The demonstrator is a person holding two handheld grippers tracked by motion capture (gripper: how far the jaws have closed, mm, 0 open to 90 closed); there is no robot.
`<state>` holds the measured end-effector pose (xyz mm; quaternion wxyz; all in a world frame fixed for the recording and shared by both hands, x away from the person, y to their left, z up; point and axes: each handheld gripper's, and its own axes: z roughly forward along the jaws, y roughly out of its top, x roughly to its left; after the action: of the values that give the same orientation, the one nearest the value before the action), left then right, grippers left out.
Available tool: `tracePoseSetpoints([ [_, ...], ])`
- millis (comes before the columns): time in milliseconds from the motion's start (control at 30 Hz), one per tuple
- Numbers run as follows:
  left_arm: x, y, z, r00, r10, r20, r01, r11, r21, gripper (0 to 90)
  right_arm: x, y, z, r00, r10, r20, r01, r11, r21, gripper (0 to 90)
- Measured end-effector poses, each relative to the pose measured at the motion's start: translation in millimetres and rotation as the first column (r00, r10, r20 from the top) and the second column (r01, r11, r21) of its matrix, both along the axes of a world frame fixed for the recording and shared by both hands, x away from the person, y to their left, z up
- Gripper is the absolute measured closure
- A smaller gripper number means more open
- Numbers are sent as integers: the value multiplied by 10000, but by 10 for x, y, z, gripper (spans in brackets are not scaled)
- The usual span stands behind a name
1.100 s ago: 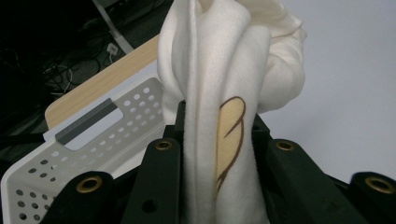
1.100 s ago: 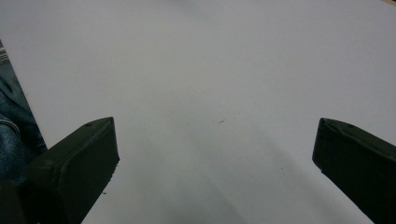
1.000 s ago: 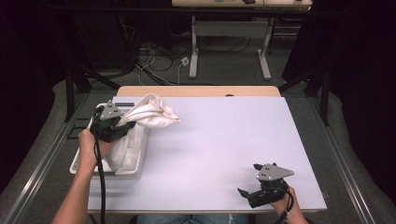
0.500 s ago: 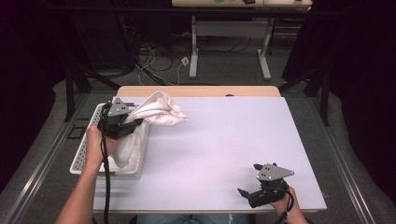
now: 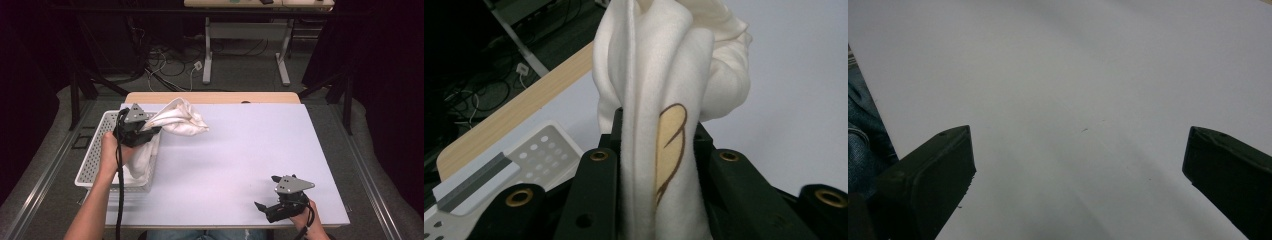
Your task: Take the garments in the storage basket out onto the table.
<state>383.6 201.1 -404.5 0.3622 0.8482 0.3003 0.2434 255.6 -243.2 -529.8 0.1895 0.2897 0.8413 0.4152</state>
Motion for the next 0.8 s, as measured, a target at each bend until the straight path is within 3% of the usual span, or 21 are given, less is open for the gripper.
tracePoseSetpoints([
  [800, 72, -329, -24, 9982, -584, -122, 583, 9983, -82, 746, 4, -8, 3, 10000, 2, -26, -2, 10000, -46, 1],
])
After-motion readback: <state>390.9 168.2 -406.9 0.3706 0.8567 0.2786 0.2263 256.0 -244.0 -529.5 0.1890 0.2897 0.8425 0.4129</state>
